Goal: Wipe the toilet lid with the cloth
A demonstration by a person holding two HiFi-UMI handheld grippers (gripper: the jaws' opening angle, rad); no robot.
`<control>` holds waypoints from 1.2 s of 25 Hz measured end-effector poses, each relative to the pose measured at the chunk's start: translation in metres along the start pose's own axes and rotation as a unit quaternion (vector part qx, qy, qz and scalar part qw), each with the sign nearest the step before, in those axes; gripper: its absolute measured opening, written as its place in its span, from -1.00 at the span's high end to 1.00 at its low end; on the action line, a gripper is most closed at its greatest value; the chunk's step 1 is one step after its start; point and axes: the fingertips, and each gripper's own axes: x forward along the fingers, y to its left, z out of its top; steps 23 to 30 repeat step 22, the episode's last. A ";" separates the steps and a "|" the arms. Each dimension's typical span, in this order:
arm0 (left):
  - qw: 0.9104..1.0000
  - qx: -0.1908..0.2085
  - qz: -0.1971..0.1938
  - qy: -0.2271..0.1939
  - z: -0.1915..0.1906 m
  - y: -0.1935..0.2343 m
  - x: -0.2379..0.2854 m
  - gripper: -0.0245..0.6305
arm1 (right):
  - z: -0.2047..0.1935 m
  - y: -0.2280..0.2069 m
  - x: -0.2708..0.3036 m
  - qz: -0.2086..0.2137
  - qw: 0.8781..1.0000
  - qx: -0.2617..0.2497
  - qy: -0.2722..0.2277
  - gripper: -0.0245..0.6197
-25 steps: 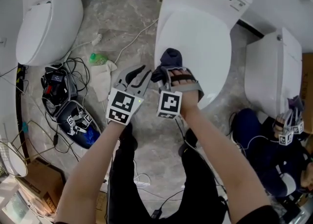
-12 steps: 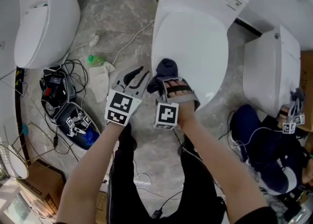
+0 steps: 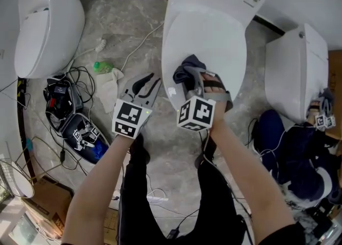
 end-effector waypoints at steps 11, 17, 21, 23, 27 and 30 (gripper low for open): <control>1.000 0.008 -0.019 -0.015 0.037 -0.027 0.023 0.63 | -0.055 -0.066 -0.032 -0.051 0.989 0.138 0.004 0.64; 0.999 0.015 -0.035 -0.015 0.049 -0.050 0.043 0.63 | -0.079 -0.075 -0.038 -0.057 0.985 0.166 0.006 0.65; 0.999 0.017 -0.041 -0.010 0.050 -0.063 0.046 0.63 | -0.082 -0.084 -0.051 -0.060 0.980 0.190 -0.006 0.65; 0.999 0.016 -0.042 -0.008 0.049 -0.066 0.046 0.63 | -0.083 -0.086 -0.055 -0.060 0.978 0.197 -0.010 0.64; 0.999 0.016 -0.042 -0.008 0.049 -0.066 0.046 0.63 | -0.083 -0.086 -0.055 -0.060 0.978 0.197 -0.010 0.64; 0.999 0.016 -0.042 -0.008 0.049 -0.066 0.046 0.63 | -0.083 -0.086 -0.055 -0.060 0.978 0.197 -0.010 0.64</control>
